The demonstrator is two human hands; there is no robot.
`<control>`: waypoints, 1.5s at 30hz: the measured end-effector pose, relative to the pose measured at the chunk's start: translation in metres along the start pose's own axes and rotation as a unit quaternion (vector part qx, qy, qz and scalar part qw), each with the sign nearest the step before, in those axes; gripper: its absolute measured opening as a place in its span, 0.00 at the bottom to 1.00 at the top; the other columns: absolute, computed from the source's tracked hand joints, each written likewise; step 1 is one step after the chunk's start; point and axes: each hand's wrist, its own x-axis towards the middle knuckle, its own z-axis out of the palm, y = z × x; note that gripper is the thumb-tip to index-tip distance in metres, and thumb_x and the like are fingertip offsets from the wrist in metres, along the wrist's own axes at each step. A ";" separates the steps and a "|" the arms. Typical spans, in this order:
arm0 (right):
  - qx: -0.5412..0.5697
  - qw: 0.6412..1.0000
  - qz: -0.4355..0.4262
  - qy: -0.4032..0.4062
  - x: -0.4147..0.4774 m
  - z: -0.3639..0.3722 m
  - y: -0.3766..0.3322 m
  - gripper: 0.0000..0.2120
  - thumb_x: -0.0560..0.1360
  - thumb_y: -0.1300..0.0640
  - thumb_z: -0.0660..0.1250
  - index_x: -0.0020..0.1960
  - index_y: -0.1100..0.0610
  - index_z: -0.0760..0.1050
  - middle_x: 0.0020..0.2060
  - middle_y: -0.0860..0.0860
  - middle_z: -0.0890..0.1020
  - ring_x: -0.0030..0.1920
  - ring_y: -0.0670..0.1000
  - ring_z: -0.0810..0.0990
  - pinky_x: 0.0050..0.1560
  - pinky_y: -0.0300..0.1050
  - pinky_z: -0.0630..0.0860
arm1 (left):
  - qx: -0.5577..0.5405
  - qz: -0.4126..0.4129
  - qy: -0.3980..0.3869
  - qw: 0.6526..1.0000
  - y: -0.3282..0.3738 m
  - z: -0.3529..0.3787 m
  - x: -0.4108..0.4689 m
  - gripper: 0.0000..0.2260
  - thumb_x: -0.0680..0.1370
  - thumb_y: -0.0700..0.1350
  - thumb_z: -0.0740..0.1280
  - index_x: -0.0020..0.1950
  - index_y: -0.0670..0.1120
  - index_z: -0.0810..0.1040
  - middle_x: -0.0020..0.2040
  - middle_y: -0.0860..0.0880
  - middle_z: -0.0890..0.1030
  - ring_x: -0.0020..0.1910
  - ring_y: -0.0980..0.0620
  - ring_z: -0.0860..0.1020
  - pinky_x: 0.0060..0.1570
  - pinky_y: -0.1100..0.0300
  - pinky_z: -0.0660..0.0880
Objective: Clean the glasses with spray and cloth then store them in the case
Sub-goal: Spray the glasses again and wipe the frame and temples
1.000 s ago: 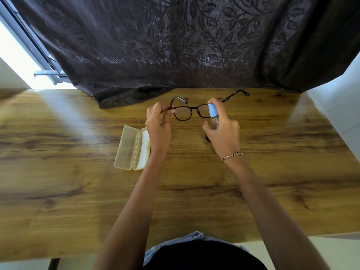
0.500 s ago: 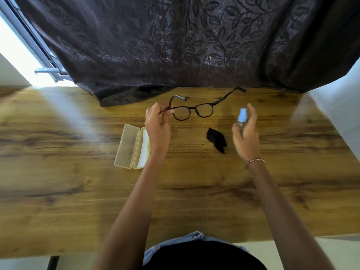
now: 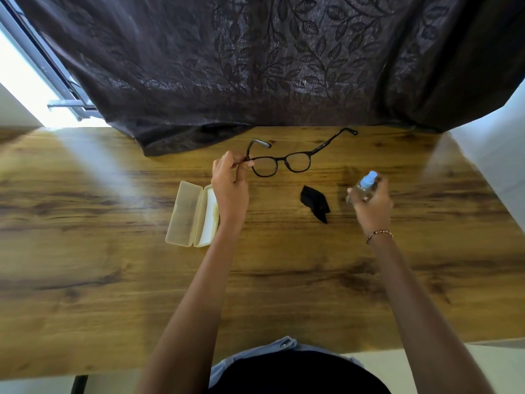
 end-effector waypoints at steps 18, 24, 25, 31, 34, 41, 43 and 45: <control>-0.223 0.957 -0.125 -0.139 -0.025 0.044 -0.024 0.13 0.74 0.57 0.70 0.57 0.59 0.80 0.50 0.54 0.80 0.51 0.54 0.79 0.50 0.41 0.75 | 0.023 0.017 -0.013 1.000 -0.001 -0.004 0.000 0.03 0.76 0.38 0.68 0.45 0.45 0.77 0.41 0.63 0.76 0.46 0.63 0.71 0.44 0.73 0.69; -0.145 0.951 -0.226 -0.150 -0.062 0.042 -0.051 0.07 0.73 0.60 0.71 0.51 0.58 0.81 0.43 0.47 0.77 0.39 0.37 0.73 0.42 0.21 0.70 | 0.030 0.004 -0.014 0.999 -0.002 -0.002 -0.001 0.01 0.77 0.38 0.67 0.45 0.43 0.77 0.44 0.54 0.79 0.47 0.64 0.70 0.45 0.74 0.69; -0.122 0.949 -0.260 -0.133 -0.069 0.043 -0.060 0.07 0.73 0.60 0.71 0.51 0.58 0.81 0.44 0.48 0.77 0.39 0.38 0.74 0.43 0.21 0.70 | 0.033 0.004 -0.017 0.999 -0.001 -0.001 -0.002 0.01 0.77 0.38 0.67 0.46 0.44 0.77 0.44 0.54 0.79 0.47 0.64 0.69 0.45 0.74 0.69; -0.092 0.938 -0.331 -0.033 -0.076 0.055 -0.110 0.09 0.75 0.62 0.68 0.55 0.59 0.81 0.44 0.52 0.77 0.41 0.47 0.76 0.40 0.36 0.74 | 0.052 0.030 -0.046 0.997 0.006 0.006 -0.009 0.02 0.77 0.38 0.66 0.47 0.43 0.77 0.44 0.51 0.80 0.47 0.58 0.69 0.45 0.70 0.69; -0.124 0.941 -0.312 -0.052 -0.071 0.063 -0.118 0.10 0.76 0.61 0.67 0.56 0.60 0.81 0.45 0.52 0.77 0.41 0.48 0.76 0.40 0.39 0.74 | 0.055 0.040 -0.046 0.997 0.008 0.005 -0.007 0.00 0.77 0.38 0.66 0.47 0.42 0.76 0.44 0.52 0.79 0.46 0.56 0.70 0.44 0.65 0.70; -0.132 0.951 -0.275 -0.057 -0.075 0.066 -0.124 0.06 0.73 0.62 0.70 0.49 0.61 0.83 0.42 0.51 0.78 0.37 0.45 0.73 0.37 0.30 0.67 | 0.074 0.045 -0.040 0.995 0.010 0.009 -0.009 0.01 0.77 0.37 0.65 0.46 0.42 0.75 0.42 0.52 0.77 0.44 0.55 0.69 0.43 0.59 0.71; -0.105 0.956 -0.266 -0.066 -0.072 0.064 -0.128 0.07 0.73 0.61 0.70 0.50 0.61 0.83 0.42 0.51 0.78 0.36 0.45 0.74 0.37 0.30 0.70 | 0.067 0.051 -0.043 0.996 0.010 0.008 -0.008 0.02 0.77 0.37 0.65 0.45 0.42 0.75 0.41 0.52 0.77 0.43 0.56 0.69 0.42 0.63 0.69; -0.114 0.962 -0.241 -0.054 -0.064 0.062 -0.130 0.07 0.74 0.61 0.69 0.50 0.60 0.82 0.43 0.52 0.77 0.39 0.49 0.76 0.41 0.37 0.73 | 0.070 0.066 -0.045 0.994 0.012 0.008 -0.008 0.02 0.77 0.36 0.65 0.45 0.41 0.75 0.41 0.52 0.76 0.43 0.56 0.69 0.42 0.64 0.68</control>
